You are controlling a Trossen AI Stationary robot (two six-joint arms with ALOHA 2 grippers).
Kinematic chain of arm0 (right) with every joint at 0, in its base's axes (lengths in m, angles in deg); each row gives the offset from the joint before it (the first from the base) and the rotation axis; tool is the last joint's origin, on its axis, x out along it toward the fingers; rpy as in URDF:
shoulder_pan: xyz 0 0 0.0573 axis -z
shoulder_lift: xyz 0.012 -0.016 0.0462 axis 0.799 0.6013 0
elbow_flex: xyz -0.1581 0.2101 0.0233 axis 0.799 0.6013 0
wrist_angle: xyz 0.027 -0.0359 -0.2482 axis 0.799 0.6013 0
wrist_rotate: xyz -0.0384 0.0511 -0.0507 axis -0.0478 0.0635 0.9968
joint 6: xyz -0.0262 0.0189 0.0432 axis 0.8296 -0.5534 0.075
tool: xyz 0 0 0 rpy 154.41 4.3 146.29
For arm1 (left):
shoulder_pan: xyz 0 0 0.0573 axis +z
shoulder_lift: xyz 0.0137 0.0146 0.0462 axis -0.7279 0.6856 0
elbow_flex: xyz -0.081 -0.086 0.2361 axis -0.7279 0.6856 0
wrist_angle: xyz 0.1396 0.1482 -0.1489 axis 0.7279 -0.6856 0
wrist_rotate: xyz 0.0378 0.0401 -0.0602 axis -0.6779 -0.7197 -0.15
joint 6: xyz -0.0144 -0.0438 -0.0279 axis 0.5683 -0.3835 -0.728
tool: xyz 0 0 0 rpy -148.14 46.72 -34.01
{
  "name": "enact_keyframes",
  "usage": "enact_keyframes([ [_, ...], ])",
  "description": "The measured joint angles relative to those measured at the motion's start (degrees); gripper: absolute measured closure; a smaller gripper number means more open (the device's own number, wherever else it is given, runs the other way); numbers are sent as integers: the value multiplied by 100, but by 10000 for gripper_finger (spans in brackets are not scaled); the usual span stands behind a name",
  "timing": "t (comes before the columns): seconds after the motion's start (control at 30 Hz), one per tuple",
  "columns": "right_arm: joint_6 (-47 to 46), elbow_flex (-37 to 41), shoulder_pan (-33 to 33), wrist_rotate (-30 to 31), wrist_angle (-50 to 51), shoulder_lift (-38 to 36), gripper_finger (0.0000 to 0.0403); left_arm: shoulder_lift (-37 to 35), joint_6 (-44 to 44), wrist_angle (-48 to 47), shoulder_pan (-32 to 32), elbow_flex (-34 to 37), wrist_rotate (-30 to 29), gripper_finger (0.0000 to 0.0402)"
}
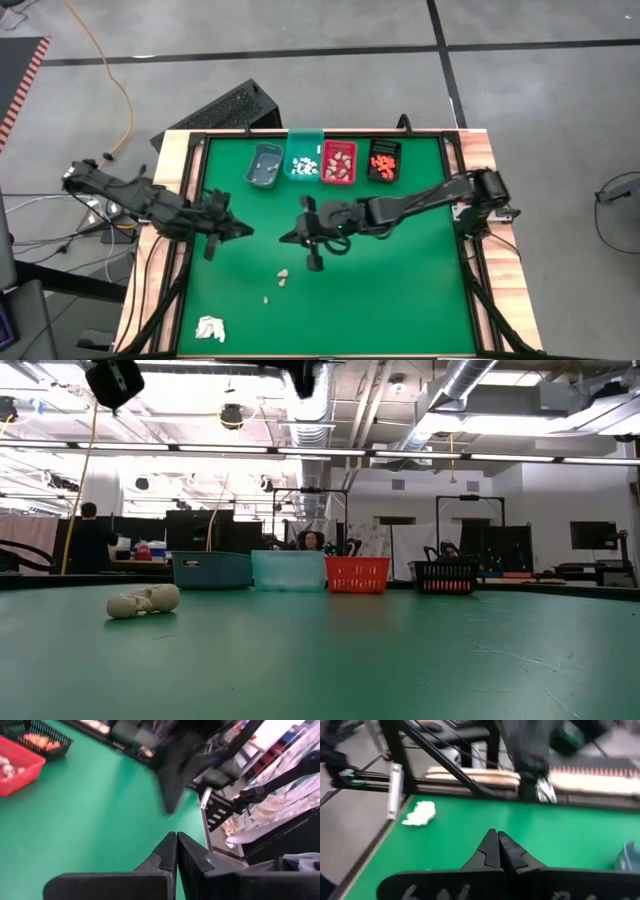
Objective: Sort Halloween decoration
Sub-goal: Put the white skull toy into the red bin
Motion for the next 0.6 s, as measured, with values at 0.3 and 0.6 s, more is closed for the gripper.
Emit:
enact_keyframes([
  [0.3, -678, 12, 0, -571, -750, 1325, 294, -912, 418, -198, -2, 1, 167, 362],
  [0.6, -1257, -21, -236, -518, -1170, 2234, 169, -1427, 517, -488, -2, 2, 246, 250],
])
